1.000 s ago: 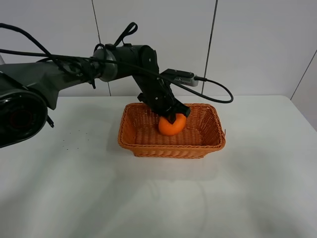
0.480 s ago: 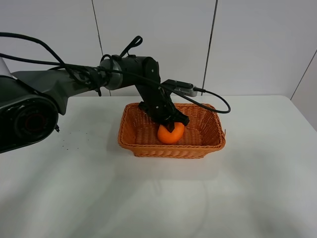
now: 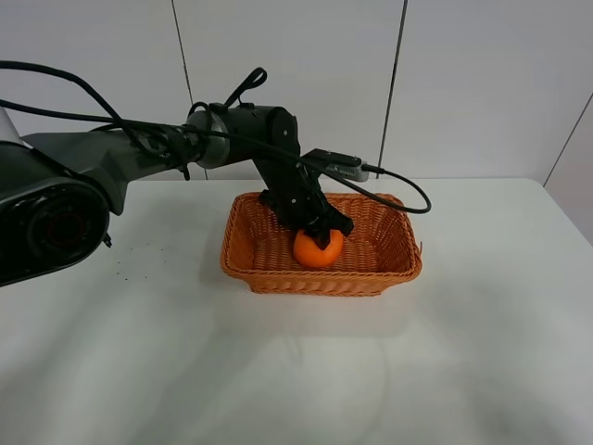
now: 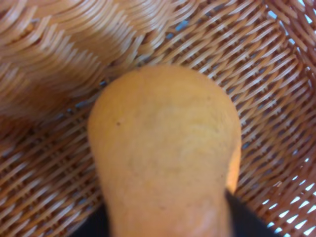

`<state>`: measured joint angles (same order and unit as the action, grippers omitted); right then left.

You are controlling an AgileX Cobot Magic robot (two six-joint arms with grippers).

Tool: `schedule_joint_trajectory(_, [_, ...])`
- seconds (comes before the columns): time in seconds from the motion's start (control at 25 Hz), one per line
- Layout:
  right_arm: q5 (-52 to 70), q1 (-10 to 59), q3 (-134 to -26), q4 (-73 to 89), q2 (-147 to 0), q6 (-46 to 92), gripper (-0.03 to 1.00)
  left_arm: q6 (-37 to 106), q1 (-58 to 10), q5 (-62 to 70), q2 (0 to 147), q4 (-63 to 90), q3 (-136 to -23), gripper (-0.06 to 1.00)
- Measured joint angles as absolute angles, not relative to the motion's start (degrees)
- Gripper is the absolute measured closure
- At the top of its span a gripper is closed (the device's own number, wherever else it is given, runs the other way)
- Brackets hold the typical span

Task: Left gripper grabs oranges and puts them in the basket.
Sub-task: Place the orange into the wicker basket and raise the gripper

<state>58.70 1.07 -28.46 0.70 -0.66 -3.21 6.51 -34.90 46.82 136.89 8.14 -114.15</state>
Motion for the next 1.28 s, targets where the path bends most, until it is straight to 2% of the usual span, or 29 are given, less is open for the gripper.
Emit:
schedule_joint_trajectory(0.12, [58.7, 1.07, -28.46, 0.7, -0.66, -3.21, 0.27, 6.51, -34.9, 46.82, 136.89, 6.7, -114.15, 0.15])
schedule_joint_trajectory(0.24, [58.7, 1.07, -28.46, 0.7, -0.66, -3.21, 0.27, 6.51, -34.9, 46.88, 136.89, 6.12, -114.2, 0.05])
schedule_joint_trajectory(0.44, [58.7, 1.07, -28.46, 0.7, -0.66, -3.21, 0.27, 6.51, -34.9, 47.53, 136.89, 5.79, -114.38, 0.01])
schedule_joint_trajectory(0.8, [58.7, 1.07, -28.46, 0.7, -0.66, -3.21, 0.27, 6.51, -34.9, 47.7, 134.52, 5.1, -114.98, 0.01])
schedule_joint_trajectory(1.28, [58.7, 1.07, -28.46, 0.7, -0.66, -3.21, 0.27, 3.77, -34.9, 57.92, 127.39, -1.09, -124.78, 0.01])
